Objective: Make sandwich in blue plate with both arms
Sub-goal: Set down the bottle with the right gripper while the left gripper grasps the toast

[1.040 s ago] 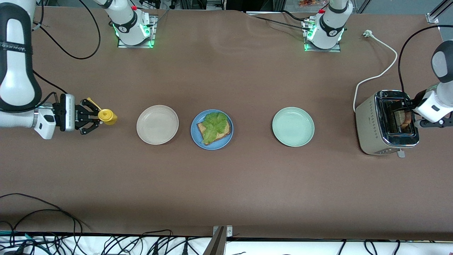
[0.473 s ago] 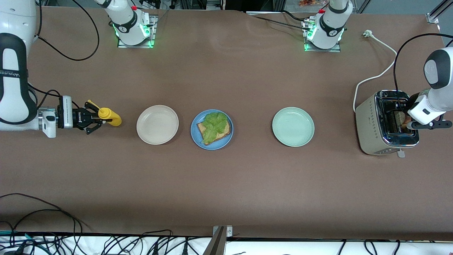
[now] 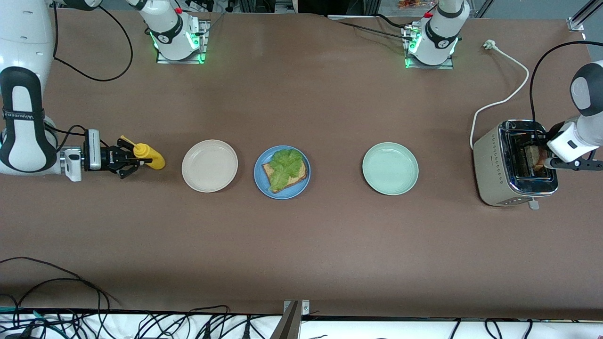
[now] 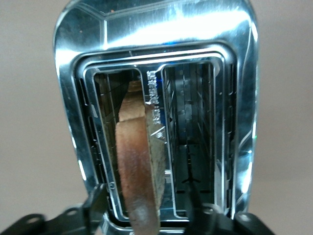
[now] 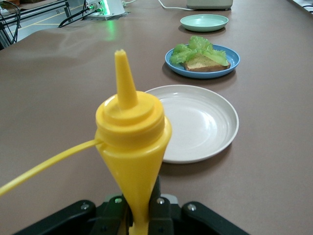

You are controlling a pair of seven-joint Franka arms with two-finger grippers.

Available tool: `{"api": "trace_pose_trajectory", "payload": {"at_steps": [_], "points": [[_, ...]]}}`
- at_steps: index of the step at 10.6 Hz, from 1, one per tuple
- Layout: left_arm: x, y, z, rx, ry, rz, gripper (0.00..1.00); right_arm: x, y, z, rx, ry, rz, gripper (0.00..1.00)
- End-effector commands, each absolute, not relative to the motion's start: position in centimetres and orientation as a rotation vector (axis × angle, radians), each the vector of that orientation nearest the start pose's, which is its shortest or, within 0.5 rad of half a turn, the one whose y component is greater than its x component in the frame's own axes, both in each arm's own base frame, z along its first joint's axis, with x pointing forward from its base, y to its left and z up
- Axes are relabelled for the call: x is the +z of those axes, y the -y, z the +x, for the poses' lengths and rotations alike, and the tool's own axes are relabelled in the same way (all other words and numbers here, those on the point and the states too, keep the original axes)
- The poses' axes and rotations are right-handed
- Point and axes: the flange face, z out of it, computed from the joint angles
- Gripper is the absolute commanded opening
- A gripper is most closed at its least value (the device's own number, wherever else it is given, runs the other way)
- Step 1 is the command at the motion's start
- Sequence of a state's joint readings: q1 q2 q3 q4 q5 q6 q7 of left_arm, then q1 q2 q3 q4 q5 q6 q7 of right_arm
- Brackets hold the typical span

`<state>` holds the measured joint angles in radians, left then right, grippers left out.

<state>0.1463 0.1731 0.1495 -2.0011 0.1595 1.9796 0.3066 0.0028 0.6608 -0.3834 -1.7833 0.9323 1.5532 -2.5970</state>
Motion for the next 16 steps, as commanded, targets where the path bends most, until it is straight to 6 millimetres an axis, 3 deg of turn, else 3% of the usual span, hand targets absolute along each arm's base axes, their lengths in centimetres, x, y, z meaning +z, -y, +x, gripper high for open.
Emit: {"api": "trace_pose_trajectory", "payload": {"at_steps": [1, 4, 5, 6, 7, 8, 9, 10, 12, 14, 16], "points": [[37.0, -18.2, 53.3, 0.370, -0.231, -2.995, 0.14, 16.7, 13.8, 56.4, -0.783, 1.738, -1.392, 0.15], [38.1, -18.0, 53.0, 0.396, -0.232, -2.999, 0.09, 16.3, 14.1, 56.4, -0.787, 1.753, -1.401, 0.19], [38.5, -17.9, 52.8, 0.403, -0.227, -3.008, 0.04, 16.3, 14.1, 56.4, -0.786, 1.750, -1.403, 0.36], [39.0, -17.9, 52.7, 0.402, -0.225, -3.010, 0.00, 16.3, 14.0, 56.5, -0.789, 1.752, -1.400, 0.29], [39.9, -17.8, 52.9, 0.398, -0.225, -3.009, 0.00, 16.4, 13.9, 56.5, -0.799, 1.744, -1.400, 0.30], [40.8, -17.6, 53.0, 0.377, -0.228, -3.008, 0.00, 16.3, 13.8, 56.5, -0.803, 1.731, -1.407, 0.60], [42.1, -17.5, 53.2, 0.352, -0.232, -3.006, 0.00, 16.3, 13.8, 56.6, -0.802, 1.733, -1.410, 0.69], [43.2, -17.2, 53.4, 0.330, -0.236, -3.005, 0.00, 16.3, 13.8, 56.6, -0.801, 1.729, -1.411, 1.00], [45.8, -16.7, 53.4, 0.251, -0.229, -3.027, 0.00, 17.5, 14.2, 56.9, -0.802, 1.750, -1.419, 1.00], [48.6, -14.6, 54.4, 0.165, -0.274, -3.012, 0.00, 18.6, 16.1, 56.5, -0.748, 1.762, -1.454, 1.00], [50.3, -12.3, 55.4, 0.122, -0.313, -3.019, 0.00, 22.2, 18.8, 56.4, -0.610, 1.799, -1.544, 1.00]]}}
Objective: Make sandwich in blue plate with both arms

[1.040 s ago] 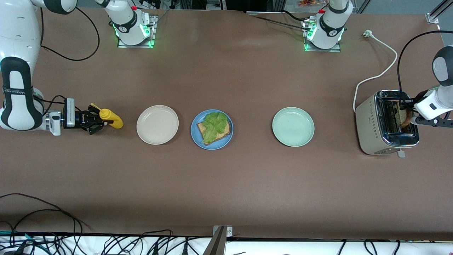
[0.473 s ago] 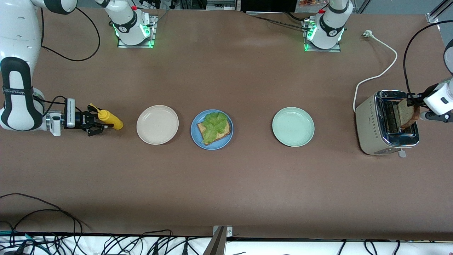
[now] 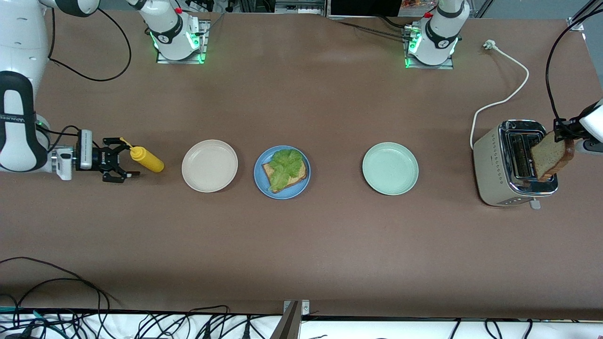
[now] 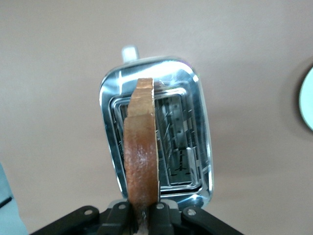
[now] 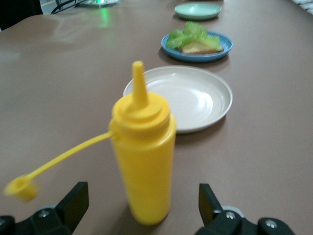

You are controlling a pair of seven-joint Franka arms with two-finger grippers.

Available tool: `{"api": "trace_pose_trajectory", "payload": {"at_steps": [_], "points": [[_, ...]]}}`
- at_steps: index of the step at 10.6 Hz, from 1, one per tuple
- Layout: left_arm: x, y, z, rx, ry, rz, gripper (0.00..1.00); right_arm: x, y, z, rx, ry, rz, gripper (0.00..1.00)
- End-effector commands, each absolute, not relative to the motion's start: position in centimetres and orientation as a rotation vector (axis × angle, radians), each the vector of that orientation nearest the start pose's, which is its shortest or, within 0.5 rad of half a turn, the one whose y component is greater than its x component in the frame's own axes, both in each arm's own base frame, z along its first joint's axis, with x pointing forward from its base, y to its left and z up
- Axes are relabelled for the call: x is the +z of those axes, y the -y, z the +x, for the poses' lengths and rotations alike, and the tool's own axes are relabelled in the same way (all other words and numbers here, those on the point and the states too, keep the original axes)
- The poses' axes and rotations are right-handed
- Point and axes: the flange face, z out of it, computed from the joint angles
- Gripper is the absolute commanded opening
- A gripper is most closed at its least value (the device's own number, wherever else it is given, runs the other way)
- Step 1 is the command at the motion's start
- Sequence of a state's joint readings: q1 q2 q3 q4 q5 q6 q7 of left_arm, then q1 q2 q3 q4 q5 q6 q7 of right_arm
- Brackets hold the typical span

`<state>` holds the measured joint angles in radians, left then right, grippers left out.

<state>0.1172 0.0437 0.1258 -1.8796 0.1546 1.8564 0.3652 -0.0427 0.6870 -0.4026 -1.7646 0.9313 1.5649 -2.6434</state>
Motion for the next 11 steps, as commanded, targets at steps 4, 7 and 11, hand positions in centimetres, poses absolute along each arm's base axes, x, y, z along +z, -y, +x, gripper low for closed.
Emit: {"api": "trace_pose_trajectory", "payload": {"at_steps": [4, 7, 11], "points": [[51.9, -7.0, 56.6, 0.051, -0.370, -3.128, 0.00, 30.7, 21.4, 57.8, -0.342, 1.862, -1.810, 1.00], [50.8, 3.1, 57.0, 0.086, -0.258, -3.195, 0.00, 35.1, 20.7, 58.3, -0.117, 1.695, -2.131, 1.00], [48.1, 14.3, 56.4, 0.239, -0.052, -3.328, 0.00, 37.0, 17.2, 60.0, 0.066, 1.428, -2.484, 1.00]]}}
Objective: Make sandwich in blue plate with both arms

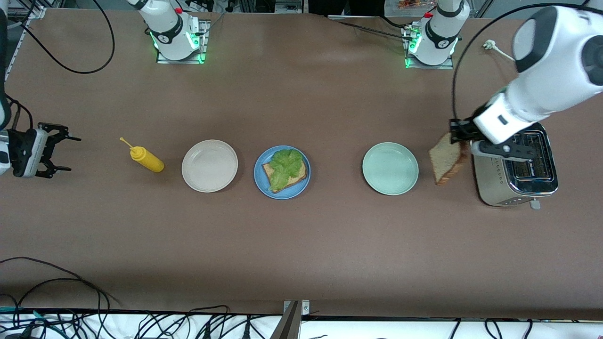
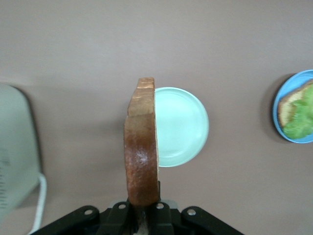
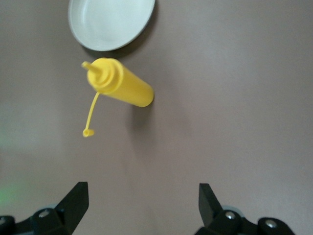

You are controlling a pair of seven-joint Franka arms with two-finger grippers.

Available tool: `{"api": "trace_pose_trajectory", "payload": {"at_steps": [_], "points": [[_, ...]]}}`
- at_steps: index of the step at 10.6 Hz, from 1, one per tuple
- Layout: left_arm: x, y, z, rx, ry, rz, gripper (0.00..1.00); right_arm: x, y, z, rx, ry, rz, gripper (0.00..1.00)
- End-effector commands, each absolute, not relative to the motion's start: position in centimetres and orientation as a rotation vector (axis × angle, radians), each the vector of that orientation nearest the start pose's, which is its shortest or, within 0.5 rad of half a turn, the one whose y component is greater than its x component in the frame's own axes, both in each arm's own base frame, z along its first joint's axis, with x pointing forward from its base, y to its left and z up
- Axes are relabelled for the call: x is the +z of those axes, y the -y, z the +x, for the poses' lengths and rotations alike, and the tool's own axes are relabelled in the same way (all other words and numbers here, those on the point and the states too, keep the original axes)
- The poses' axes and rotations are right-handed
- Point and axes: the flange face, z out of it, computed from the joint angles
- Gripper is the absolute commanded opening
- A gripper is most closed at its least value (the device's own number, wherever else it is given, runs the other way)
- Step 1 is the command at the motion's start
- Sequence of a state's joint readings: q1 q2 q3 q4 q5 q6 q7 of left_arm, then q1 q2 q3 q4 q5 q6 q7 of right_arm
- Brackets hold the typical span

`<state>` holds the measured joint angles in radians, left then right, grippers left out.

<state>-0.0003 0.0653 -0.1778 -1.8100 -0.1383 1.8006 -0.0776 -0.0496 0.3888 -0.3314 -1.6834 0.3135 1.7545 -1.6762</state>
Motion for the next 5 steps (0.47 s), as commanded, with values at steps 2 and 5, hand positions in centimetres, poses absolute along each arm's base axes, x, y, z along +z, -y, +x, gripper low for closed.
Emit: {"api": "trace_pose_trajectory", "payload": {"at_steps": [2, 5], "points": [[46.4, 16.9, 57.2, 0.335, 0.060, -3.531, 0.00, 37.1, 14.4, 60.7, 0.179, 1.173, -2.663, 1.00], [43.9, 22.5, 57.3, 0.416, 0.076, -3.661, 0.00, 39.4, 10.0, 61.1, 0.302, 0.832, -2.921, 1.00]]}}
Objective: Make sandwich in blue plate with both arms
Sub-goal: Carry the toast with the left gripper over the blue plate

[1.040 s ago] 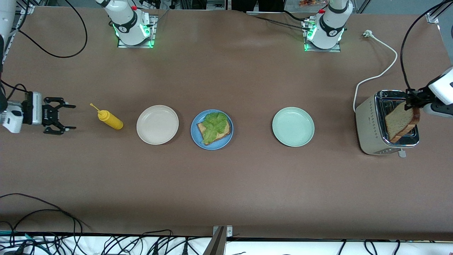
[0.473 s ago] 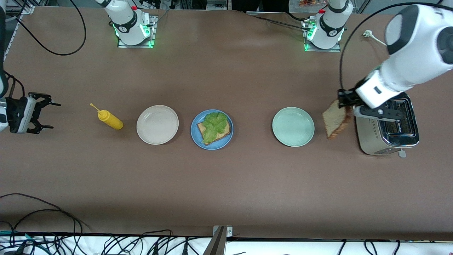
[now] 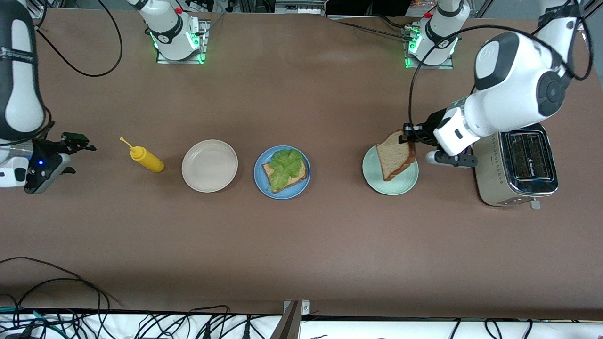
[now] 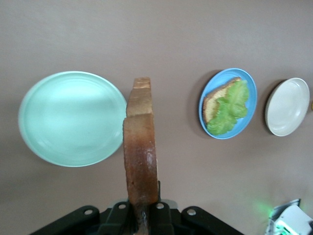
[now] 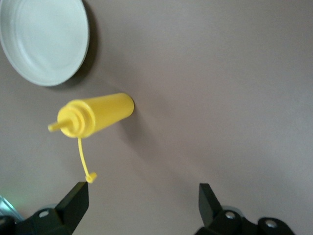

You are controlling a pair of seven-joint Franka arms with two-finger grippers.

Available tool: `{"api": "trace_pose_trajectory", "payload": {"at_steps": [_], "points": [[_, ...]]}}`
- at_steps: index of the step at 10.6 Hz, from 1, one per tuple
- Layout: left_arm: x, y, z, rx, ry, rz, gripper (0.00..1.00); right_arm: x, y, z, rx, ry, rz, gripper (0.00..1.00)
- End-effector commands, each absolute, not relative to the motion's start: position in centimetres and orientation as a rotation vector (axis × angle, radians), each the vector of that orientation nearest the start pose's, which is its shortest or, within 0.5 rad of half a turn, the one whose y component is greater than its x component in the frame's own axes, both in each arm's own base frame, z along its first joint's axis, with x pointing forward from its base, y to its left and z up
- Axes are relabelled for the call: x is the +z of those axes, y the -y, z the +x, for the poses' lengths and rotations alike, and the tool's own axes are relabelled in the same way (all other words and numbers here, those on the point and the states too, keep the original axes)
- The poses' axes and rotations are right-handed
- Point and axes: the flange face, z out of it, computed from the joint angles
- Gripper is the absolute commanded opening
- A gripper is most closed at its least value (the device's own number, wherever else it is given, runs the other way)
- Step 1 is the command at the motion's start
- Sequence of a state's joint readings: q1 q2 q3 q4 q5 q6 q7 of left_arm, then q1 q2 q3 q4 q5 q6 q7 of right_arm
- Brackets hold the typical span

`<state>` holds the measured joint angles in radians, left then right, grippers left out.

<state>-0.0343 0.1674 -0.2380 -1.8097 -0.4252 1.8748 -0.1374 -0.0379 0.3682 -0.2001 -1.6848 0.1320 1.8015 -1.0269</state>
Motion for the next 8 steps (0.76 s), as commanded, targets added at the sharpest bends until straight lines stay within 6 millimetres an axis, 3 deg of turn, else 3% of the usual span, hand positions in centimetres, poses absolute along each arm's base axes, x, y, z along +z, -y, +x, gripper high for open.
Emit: {"api": "trace_pose_trajectory", "payload": {"at_steps": [1, 3, 5, 7, 8], "points": [[43.9, 24.1, 58.1, 0.408, 0.132, -3.742, 0.00, 39.7, 8.5, 61.2, 0.314, 0.665, -2.985, 1.00], [42.3, 28.0, 58.9, 0.395, 0.176, -3.762, 0.00, 41.2, 6.8, 60.7, 0.310, 0.281, -3.076, 1.00], [39.6, 33.8, 58.6, 0.346, 0.156, -3.794, 0.00, 44.2, 4.7, 59.6, 0.293, -0.035, -3.104, 1.00], [37.6, 37.3, 57.8, 0.290, 0.172, -3.818, 0.00, 48.4, 2.7, 57.9, 0.280, -0.165, -3.106, 1.00], [37.1, 38.9, 57.8, 0.281, 0.168, -3.838, 0.00, 51.5, 2.5, 56.6, 0.235, -0.207, -3.106, 1.00]]}}
